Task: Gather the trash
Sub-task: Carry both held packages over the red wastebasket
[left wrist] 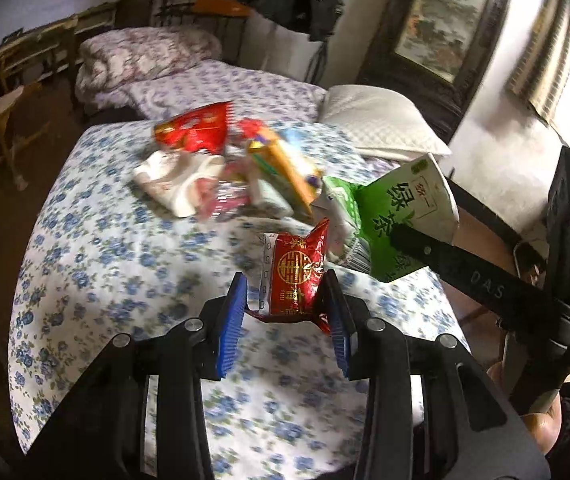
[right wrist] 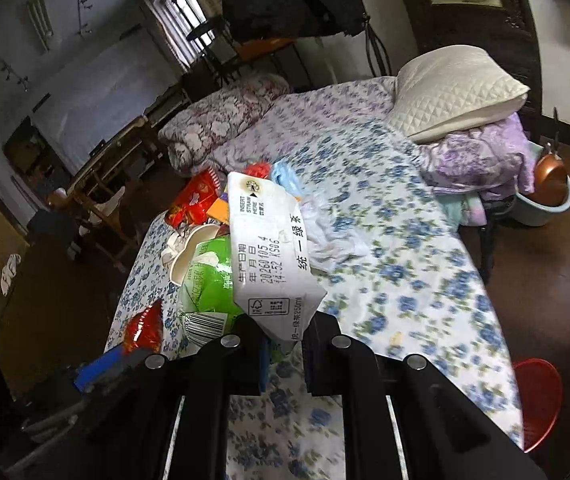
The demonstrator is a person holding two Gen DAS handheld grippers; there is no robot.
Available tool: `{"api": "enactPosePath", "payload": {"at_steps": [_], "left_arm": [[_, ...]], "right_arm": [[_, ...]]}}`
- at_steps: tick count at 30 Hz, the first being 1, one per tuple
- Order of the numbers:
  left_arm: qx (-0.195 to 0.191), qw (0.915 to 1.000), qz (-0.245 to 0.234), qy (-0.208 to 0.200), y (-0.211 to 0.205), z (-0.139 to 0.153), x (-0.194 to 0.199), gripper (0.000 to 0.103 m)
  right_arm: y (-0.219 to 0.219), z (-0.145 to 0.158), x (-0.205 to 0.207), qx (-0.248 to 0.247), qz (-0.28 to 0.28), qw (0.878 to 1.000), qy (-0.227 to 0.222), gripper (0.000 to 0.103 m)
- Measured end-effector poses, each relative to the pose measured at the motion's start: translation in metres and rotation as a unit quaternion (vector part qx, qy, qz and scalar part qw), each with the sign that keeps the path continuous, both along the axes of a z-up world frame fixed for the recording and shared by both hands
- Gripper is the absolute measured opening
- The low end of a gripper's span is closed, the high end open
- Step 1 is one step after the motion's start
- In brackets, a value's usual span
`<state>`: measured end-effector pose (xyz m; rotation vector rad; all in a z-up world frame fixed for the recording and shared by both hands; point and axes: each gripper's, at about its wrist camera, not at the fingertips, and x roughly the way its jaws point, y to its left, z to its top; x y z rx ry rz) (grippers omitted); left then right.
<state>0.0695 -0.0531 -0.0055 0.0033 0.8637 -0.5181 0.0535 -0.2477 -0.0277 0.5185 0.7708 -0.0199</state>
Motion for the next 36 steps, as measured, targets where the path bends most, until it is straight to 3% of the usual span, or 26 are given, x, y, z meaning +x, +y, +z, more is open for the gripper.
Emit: {"api": "enactPosePath", "payload": {"at_steps": [8, 15, 23, 30, 36], "left_arm": [[-0.019, 0.9988, -0.045, 0.001, -0.04, 0.011, -0.025, 0.039], [-0.023, 0.9944, -0.102, -0.017, -0.088, 0.029, -0.056, 0.039], [-0.016, 0.9787, -0.204, -0.008, -0.181, 0.026, -0.104, 0.039], [0.01, 0.9587, -0.283, 0.03, -0.269, -0.009, -0.15, 0.039], [0.037, 0.9482, -0.302, 0.093, -0.325, -0.06, -0.16, 0.039]], "right_arm": [[-0.046, -0.002, -0.035, 0.026, -0.045, 0.999, 0.008, 0.013], [-0.099, 0.02, -0.09, -0.007, -0.094, 0.995, -0.016, 0.013], [-0.179, 0.012, -0.177, -0.054, -0.149, 0.987, 0.021, 0.013], [-0.229, -0.032, -0.24, -0.063, -0.189, 0.977, 0.08, 0.013], [-0.262, -0.104, -0.267, -0.024, -0.218, 0.965, 0.142, 0.013]]}}
